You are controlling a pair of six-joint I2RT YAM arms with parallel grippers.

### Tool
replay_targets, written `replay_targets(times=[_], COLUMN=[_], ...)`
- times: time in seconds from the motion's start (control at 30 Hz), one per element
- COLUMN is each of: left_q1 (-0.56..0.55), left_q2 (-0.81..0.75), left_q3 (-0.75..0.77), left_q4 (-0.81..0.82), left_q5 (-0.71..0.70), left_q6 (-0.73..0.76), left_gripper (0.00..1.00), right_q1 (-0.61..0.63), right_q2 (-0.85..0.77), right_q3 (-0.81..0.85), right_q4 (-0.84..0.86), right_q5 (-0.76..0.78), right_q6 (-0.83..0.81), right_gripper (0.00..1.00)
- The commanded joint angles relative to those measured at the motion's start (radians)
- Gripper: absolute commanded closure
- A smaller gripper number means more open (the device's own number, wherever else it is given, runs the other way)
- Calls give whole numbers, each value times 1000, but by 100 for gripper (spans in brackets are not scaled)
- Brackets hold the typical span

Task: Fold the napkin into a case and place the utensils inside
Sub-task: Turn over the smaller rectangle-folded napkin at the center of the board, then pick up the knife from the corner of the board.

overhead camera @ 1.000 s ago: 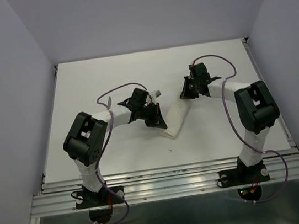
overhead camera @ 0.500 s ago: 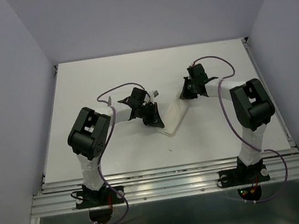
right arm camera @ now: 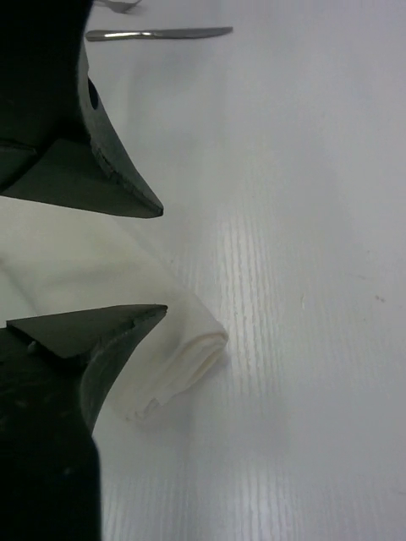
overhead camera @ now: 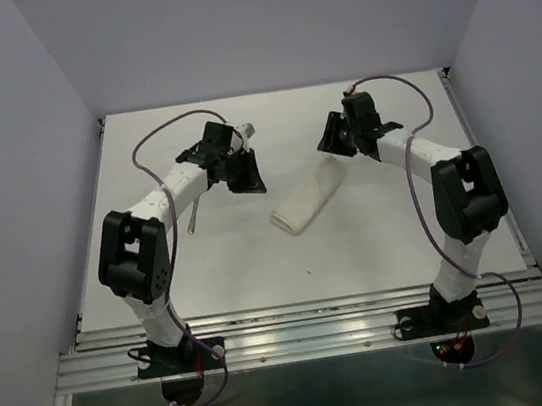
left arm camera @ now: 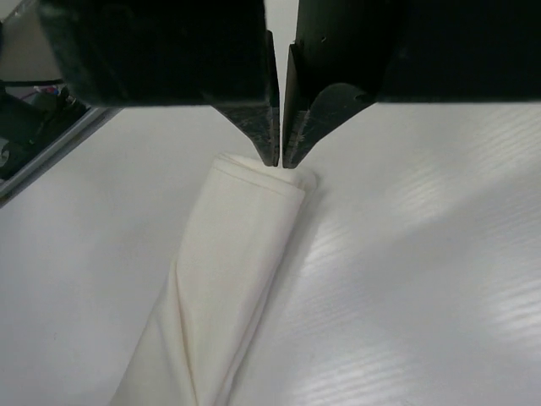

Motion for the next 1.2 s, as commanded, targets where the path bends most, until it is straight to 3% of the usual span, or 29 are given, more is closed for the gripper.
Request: replay_targets(times=[0.0, 0.07, 0.1, 0.2, 0.4, 0.5, 0.57, 0.9, 1.17], left_q1=[125, 177, 220, 268, 332, 332, 332, 320, 144], left_q2=[-79, -86, -86, -69, -20, -20, -19, 17, 66], left_q3=[45, 33, 29, 8, -81, -124, -167, -260, -87], left_q4=[-83, -88, -97, -119, -85, -70, -45, 59, 68], left_q5=[-90, -164, -212, -407, -539, -605, -586, -314, -191], left_q6=[26, -3, -13, -45, -123, -163, -163, -191, -274], left_gripper=[82, 79, 68, 57, 46, 33, 28, 30, 35], right_q1=[-1, -1, -1, -1, -1, -1, -1, -1, -1], right_q2=[-135, -178, -201, -234, -263, -267, -271, -286, -313], right_q3=[22, -13, -37, -74, -119, -133, -143, -165, -180], right_q4=[9, 9, 10, 12, 21, 26, 26, 38, 24], right_q5=[-26, -37, -40, -58, -87, -98, -103, -115, -89], right_q6=[-21, -18, -15, -10, -2, -1, -1, 7, 8], right_gripper=[48, 45, 42, 40, 38, 38, 38, 37, 37])
